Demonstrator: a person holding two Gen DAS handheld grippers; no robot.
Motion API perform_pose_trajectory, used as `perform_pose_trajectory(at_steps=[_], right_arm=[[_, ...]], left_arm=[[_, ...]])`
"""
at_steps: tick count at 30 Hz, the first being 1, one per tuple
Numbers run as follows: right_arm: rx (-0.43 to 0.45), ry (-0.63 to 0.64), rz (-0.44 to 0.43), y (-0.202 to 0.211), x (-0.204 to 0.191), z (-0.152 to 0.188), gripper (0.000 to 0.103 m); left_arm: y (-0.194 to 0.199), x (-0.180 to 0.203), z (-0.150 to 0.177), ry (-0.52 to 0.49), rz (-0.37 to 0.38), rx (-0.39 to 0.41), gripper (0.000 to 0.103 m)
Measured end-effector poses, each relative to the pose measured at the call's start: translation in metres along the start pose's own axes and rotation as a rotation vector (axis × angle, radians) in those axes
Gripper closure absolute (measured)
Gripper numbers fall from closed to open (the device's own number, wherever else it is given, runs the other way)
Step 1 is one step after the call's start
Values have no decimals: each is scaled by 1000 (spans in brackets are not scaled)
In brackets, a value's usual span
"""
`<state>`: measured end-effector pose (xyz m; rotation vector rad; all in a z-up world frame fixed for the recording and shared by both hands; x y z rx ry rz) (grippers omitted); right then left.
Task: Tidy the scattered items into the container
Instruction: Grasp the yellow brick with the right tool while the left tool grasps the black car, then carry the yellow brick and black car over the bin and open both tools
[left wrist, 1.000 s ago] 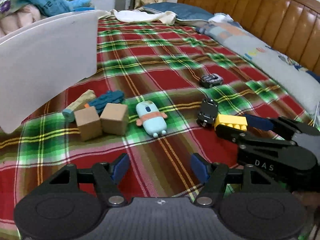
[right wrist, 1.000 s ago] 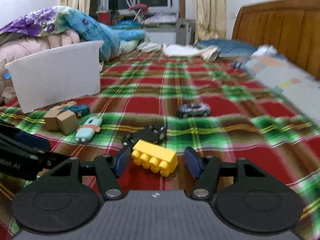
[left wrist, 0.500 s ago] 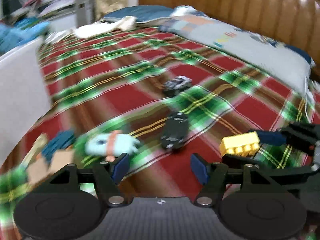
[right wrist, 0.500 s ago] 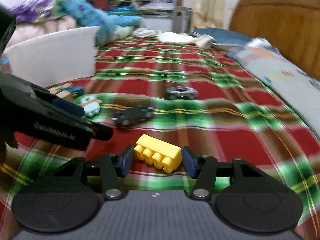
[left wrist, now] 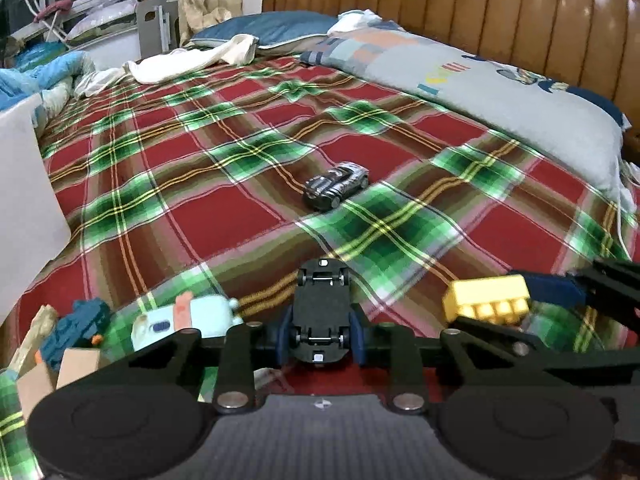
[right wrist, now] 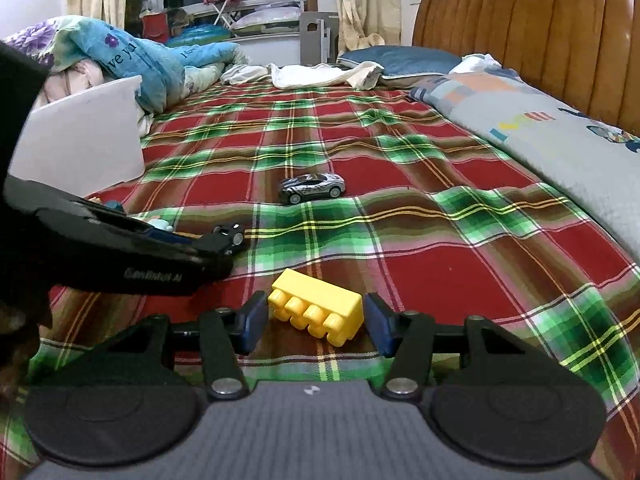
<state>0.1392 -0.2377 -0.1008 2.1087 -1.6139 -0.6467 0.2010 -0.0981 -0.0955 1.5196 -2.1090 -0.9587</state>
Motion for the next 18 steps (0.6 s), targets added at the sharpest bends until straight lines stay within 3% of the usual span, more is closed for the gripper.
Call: perform_pose_trajectory(at_steps=[2,7,18], right_arm=[[4,6,-3,0,-2,0,46],[27,-1,-31,3,-10,0,47],[42,93,-65,7,-50,-15,46]], left_arm=[[8,-3,2,17,21,3,70],[38,-21,8,47,-9,24,70],[98,-94,16,133,-154,76,70]])
Point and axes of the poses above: each gripper's, at about its wrist camera, not at the fingertips, and y roughly against the way its jaws point, x to its right, z to its underside, the point moved 1 cm from there along -y, roughly the way its jaws point, and after that the axes turned 9 degrees about -z, right-handed, at the moved point
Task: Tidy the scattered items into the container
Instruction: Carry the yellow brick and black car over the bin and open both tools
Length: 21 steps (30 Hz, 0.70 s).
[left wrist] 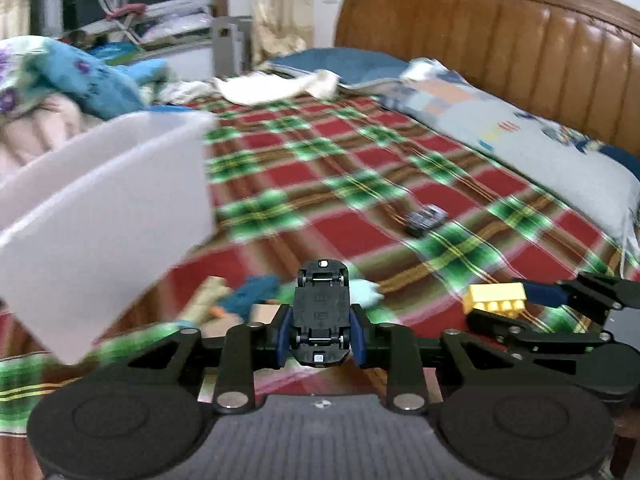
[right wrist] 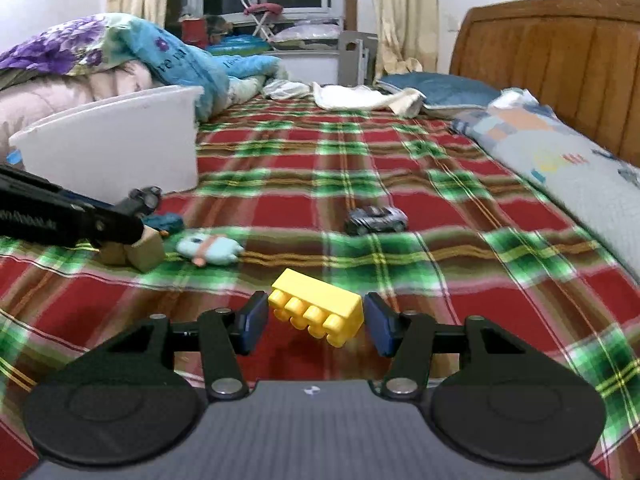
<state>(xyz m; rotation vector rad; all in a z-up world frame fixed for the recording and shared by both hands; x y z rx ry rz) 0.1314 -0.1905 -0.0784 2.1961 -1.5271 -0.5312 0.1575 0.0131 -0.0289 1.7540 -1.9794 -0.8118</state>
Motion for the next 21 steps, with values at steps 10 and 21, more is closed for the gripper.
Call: perform_pose_trajectory(at_steps=[10,21], right_arm=[[99,16,-152,-6,-63,-63,46],[172,44,-316,-51,-140,-150,47]], left_arm=[[34,-70,-22,99,-66,85,70],[48,-168,-56,286,-203,156,70]])
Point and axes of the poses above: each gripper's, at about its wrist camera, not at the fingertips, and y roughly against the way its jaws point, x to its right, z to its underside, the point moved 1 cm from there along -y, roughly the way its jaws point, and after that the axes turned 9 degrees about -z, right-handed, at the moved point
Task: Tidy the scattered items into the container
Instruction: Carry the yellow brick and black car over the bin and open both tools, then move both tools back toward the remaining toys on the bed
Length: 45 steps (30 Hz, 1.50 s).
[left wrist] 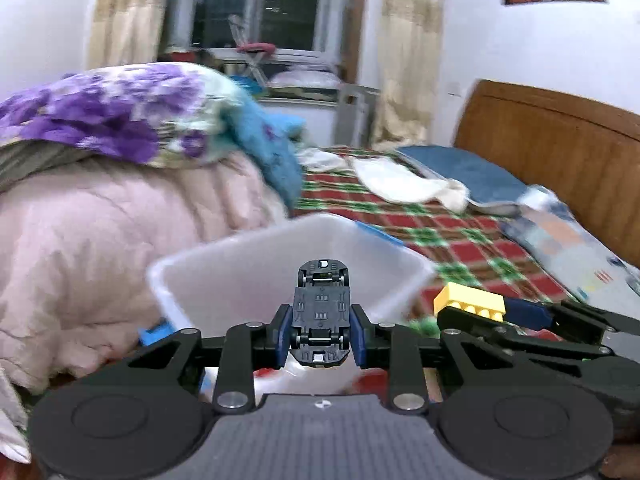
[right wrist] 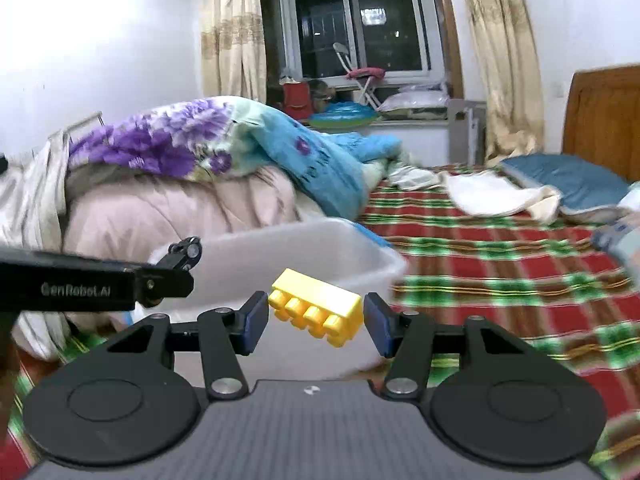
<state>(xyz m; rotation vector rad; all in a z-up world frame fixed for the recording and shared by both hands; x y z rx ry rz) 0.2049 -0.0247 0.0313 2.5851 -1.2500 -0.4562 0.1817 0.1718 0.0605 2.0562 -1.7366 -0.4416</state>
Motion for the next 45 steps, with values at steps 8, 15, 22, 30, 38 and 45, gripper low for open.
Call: perform_pose_trajectory(at_steps=[8,15,22,30,38,45], right_arm=[[-52,67,-21,-64,-17,-20,46],[-128,79,2,-100,-17,-19,38],[-54,93,32,-80,-14,-19,25],[20,30,44,-14,16,-7,20],[-34,59,158,47,60,45,20],[-146,96,165,73,69,107,23]], left_arm=[[-49,-23,5,-7,-89,-73,70],[-64,-20,13,-16,-80,-102,69],[-53,-9,10,-51,-120,-61,29],[-16,12,13,-64,-73,-8,27],[10,57,54,-73,43,-6,27],[-5,90,109,-117,119,-132,28]])
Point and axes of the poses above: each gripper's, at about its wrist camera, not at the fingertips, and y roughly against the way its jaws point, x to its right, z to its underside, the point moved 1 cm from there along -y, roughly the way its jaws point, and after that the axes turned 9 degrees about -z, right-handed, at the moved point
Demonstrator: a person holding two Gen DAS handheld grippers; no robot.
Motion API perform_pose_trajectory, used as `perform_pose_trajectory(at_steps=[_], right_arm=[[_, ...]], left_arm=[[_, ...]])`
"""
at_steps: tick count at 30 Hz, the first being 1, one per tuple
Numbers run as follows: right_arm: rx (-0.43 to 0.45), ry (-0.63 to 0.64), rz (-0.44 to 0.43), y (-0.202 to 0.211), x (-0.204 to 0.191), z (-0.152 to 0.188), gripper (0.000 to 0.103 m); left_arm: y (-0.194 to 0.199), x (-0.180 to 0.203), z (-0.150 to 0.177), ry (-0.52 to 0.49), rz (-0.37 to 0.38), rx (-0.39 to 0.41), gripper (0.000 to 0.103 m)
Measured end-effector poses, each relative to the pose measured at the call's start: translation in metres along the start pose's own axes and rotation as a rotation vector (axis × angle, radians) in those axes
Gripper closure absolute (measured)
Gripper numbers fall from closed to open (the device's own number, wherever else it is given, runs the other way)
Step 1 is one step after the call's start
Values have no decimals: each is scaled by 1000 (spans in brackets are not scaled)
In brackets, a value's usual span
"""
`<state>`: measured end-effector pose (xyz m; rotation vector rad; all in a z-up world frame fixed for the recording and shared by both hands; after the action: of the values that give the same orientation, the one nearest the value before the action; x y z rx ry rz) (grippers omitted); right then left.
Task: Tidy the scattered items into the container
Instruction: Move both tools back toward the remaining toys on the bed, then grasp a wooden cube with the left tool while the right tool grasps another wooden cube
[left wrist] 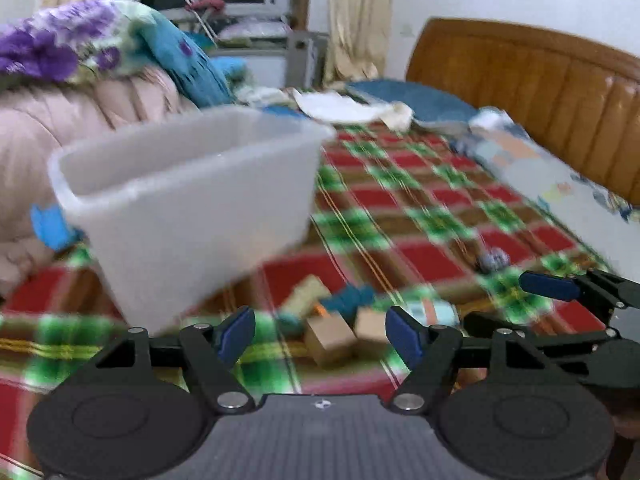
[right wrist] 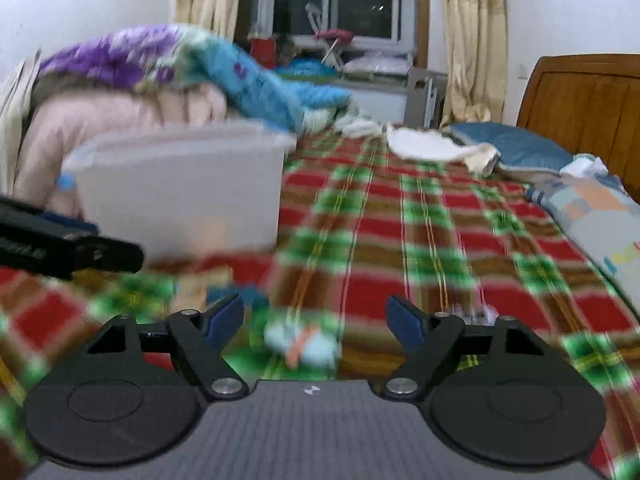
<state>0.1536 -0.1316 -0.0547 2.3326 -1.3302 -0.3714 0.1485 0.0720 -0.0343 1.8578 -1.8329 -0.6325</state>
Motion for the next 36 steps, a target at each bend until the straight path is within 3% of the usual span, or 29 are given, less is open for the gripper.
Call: perform_pose_trajectory(at_steps=[5,8,12,17,21,23,30,36], right_arm=[[16,-6,-35,9,-4,27,27],[4,25,-56,1,-13,31,37],[-9,25,-73,-5,-17,41,42],[-27,0,-70,-14,-13,51,42],[-33,-21,-68,-19,-10,53,41],[-30,-19,-72,-21,-10,51,41],[-10,42,-134,-44,-32,36,42],[-82,72,-84,-82,-40,25,46]], left_arm=[[-21,10,21,-49,12,-35,35],[-36,6,26,-17,29,-58,45],[-58,6,27,-1,24,-82,55],[-77,14,25,5,18,-77,55],[-86,18,24,-23,-29,-50,53],[-85,10,25,-1,-10,-51,62],[-70,-11,30,-63,29,-77,62],[-68,-27,32,-5,58,-92,62]])
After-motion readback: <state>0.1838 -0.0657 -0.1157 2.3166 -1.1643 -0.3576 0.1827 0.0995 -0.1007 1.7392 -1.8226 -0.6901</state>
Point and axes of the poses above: each gripper's, at about its wrist camera, not at the fingertips, and y roughly against the way its jaws point, x to its right, z to its underside, the point moved 1 cm from there along -y, roughly the way its jaws point, and after that the axes turned 9 degrees about -z, right-handed, at the moved point
